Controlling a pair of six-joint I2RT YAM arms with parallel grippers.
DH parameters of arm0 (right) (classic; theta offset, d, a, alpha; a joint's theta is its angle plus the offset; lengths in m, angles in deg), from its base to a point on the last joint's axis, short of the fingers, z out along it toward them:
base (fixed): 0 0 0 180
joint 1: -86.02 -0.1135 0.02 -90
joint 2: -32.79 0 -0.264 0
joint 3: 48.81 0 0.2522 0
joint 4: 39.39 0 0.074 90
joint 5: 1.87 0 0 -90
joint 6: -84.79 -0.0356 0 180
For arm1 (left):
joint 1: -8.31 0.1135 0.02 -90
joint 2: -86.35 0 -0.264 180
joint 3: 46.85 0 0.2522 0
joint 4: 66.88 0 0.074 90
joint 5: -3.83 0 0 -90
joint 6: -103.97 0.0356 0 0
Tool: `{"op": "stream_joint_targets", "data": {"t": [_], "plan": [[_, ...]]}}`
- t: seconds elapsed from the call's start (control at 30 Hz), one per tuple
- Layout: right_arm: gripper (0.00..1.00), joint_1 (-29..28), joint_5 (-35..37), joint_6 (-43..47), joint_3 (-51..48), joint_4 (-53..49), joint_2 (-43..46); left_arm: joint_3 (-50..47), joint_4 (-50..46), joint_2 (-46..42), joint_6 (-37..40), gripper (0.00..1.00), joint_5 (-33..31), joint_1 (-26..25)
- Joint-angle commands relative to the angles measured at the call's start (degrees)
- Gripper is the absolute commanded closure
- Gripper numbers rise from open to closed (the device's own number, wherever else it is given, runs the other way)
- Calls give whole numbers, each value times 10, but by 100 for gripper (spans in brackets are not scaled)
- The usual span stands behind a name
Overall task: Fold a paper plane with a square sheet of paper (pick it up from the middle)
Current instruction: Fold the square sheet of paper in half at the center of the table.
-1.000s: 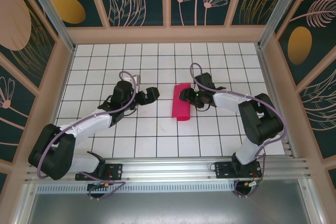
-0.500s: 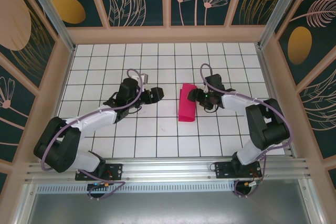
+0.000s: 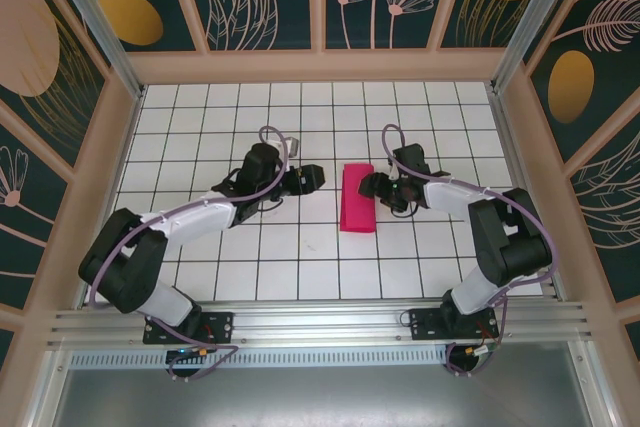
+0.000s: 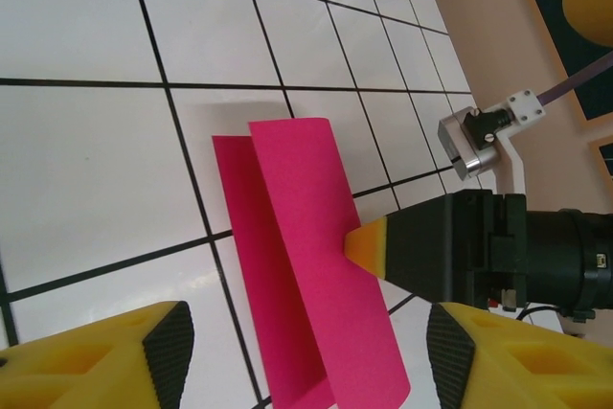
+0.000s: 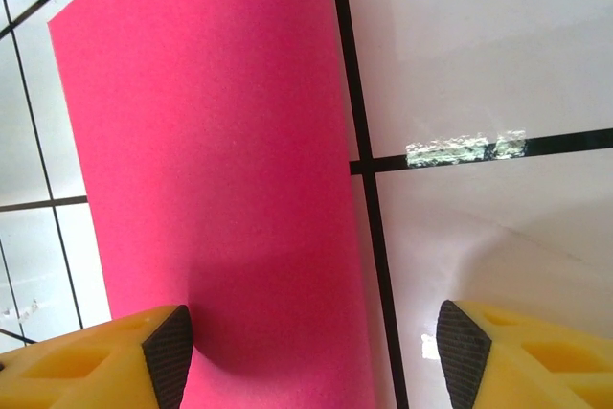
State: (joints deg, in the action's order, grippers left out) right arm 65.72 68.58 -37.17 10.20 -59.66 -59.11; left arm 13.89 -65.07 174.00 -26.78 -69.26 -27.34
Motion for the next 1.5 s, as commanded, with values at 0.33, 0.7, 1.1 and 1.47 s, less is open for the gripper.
{"op": "stream_joint_targets", "data": {"t": [0.33,0.7,1.1,1.47], "plan": [[29,-1,7,-10,4,-2,-37,41,-18,46,-32,42,-37,-19],[28,-40,59,-46,34,-5,-63,48,-20,57,-25,47,-32,-19],[28,-81,117,-43,90,-66,-97,50,-18,66,-25,47,-28,-20],[27,-91,139,-65,90,-69,-74,50,-18,65,-25,47,-26,-20]]}}
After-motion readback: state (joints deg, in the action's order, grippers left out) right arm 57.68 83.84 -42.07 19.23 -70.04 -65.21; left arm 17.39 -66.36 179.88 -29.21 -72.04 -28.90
